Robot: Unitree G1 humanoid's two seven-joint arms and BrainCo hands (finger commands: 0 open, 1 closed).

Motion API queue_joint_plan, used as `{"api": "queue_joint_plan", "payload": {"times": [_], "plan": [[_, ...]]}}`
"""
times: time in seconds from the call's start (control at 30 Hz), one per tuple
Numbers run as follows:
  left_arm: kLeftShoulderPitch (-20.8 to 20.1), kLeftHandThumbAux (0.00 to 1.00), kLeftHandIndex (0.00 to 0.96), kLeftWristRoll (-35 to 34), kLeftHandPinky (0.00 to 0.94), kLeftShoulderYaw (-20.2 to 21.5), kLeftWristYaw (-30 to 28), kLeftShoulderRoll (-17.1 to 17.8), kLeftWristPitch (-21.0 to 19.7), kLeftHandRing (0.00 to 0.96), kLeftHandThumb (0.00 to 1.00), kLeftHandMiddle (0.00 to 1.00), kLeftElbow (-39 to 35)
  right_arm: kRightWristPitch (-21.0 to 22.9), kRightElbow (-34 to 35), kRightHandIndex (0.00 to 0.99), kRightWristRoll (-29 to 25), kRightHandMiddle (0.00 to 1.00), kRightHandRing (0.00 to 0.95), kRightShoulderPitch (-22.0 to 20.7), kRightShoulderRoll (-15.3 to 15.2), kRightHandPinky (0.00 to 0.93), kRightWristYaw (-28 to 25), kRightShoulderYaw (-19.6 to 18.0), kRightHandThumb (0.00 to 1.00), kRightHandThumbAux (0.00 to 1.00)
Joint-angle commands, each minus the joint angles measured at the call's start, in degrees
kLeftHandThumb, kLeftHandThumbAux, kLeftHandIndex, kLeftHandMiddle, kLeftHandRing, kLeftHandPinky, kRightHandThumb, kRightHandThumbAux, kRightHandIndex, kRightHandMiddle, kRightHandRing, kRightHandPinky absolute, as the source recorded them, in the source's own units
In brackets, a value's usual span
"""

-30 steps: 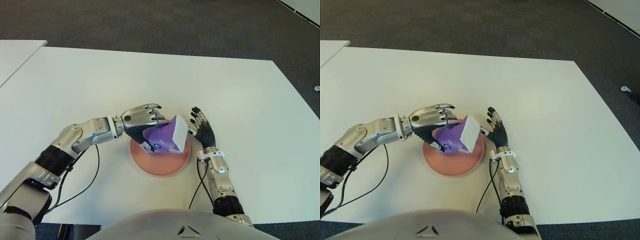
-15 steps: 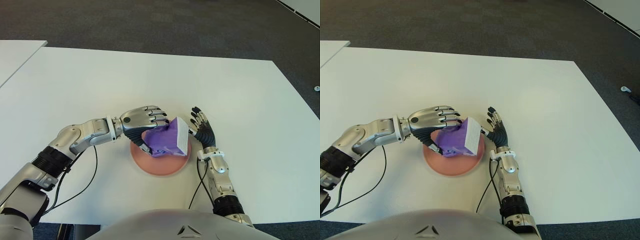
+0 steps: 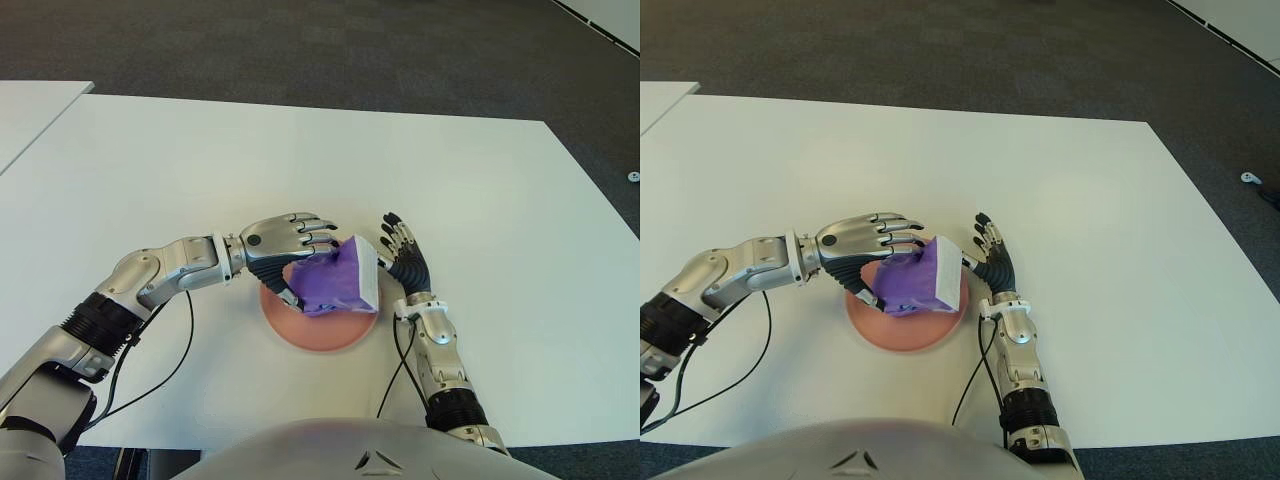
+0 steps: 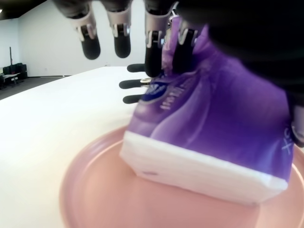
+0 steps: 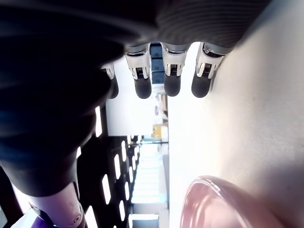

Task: Put the tissue paper into the plate.

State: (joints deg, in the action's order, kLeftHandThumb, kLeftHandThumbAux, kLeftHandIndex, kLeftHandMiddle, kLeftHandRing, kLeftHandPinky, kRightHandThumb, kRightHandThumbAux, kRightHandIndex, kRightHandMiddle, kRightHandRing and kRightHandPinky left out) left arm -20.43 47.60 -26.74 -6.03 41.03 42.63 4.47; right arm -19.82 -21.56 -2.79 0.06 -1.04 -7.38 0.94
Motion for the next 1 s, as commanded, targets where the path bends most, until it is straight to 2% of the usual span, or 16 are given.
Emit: {"api": "queue_joint_plan", "payload": {"times": [0.03,0.63,1.0], "plan": [[1.5,0.414,0.053,0.5,0.006,-1.0,-2.5,-0.2,0.6,0.018,0.000,0.068,-0.5,4.8,-6.7,0.000,-0.3,0.002,0.000,4.7,0.3,0.002,-1.0,0.1,0.001,0.754],[2.1,0.420,0.091,1.8,0.029,-0.3,-2.2,-2.0,-0.7,0.034,0.000,0.090,-1.2,3.9,-8.1,0.000,-0.4,0.002,0.000,4.3,-1.4,0.002,-2.1,-0.1,0.016,0.725],[2.0,0.424,0.104,1.7,0.036,-0.3,-3.4,-1.9,-1.4,0.038,0.031,0.091,-1.8,1.0,-11.2,0.000,0.3,0.000,0.000,3.1,-2.4,0.000,-2.7,0.2,0.022,0.677]]}}
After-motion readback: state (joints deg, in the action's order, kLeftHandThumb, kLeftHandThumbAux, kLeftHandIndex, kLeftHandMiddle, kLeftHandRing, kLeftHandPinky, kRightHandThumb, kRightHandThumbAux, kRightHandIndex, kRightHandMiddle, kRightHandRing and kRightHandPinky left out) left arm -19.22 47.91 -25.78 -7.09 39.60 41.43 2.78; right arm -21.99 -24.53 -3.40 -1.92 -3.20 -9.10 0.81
